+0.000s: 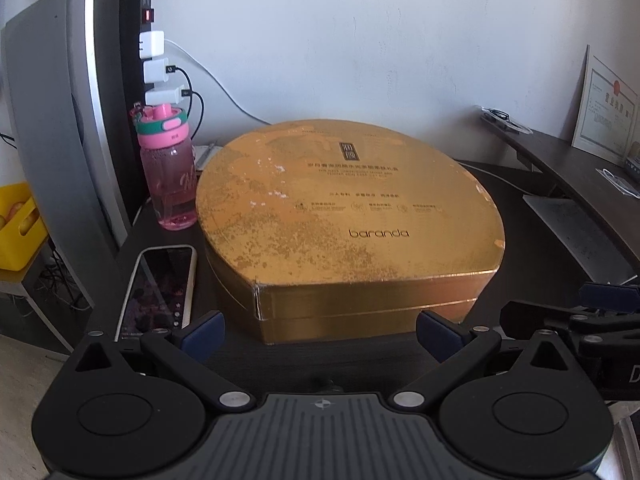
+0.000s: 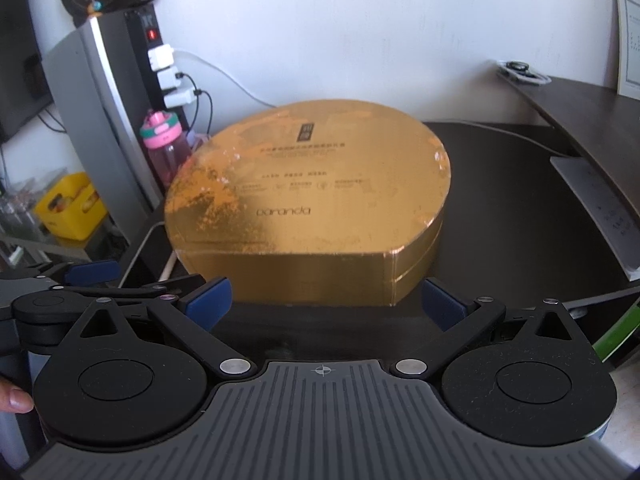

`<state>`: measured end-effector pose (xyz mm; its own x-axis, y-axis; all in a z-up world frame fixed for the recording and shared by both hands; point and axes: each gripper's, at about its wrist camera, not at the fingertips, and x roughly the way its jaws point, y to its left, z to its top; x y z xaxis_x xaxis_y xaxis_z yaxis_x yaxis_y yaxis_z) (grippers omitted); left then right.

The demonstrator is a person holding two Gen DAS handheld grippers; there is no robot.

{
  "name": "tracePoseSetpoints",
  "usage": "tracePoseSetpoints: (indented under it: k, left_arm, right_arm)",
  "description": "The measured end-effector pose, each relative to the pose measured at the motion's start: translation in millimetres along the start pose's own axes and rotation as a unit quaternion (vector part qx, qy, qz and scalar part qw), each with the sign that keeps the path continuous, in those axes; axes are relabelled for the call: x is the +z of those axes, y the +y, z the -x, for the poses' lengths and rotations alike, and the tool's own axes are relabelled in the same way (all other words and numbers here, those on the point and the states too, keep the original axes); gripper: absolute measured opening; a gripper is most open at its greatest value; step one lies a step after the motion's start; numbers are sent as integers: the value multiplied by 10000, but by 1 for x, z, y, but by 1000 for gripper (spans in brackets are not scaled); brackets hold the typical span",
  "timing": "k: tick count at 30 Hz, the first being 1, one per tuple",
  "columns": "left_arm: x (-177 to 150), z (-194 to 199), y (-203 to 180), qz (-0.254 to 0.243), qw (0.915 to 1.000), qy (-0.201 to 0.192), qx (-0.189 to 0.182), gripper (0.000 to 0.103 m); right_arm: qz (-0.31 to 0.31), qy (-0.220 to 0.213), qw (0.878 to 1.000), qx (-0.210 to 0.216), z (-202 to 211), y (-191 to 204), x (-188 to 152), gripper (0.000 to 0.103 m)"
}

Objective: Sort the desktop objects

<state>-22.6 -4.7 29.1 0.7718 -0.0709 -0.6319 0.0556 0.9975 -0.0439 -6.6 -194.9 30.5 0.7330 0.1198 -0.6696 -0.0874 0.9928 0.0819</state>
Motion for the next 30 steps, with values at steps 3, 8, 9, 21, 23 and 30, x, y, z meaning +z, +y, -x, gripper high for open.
tracePoseSetpoints:
  k: [3,8,9,21,23,30]
  left_arm:
    - [-3,-2,2,-2,10000,19,-64,102]
    - [-1,-6,7,0,10000,-11,-42,102]
    - [-1,-6,9,15,10000,-15,-47,102]
    - [4,-16,23,38,10000,13,-26,102]
    - [3,-19,24,38,10000,32,-24,102]
    - [4,-25,28,78,9999,102,-29,102]
  right_arm:
    - [-2,72,10000,-29,-1,2,-2,103]
    - [34,123,9999,-117,-5,8,0,103]
    - [36,132,9998,-126,-6,10,1,103]
    - [160,236,9992,-288,-19,24,9,103]
    - [163,269,9991,-295,-22,24,10,103]
    - [183,344,9988,-309,-30,26,12,103]
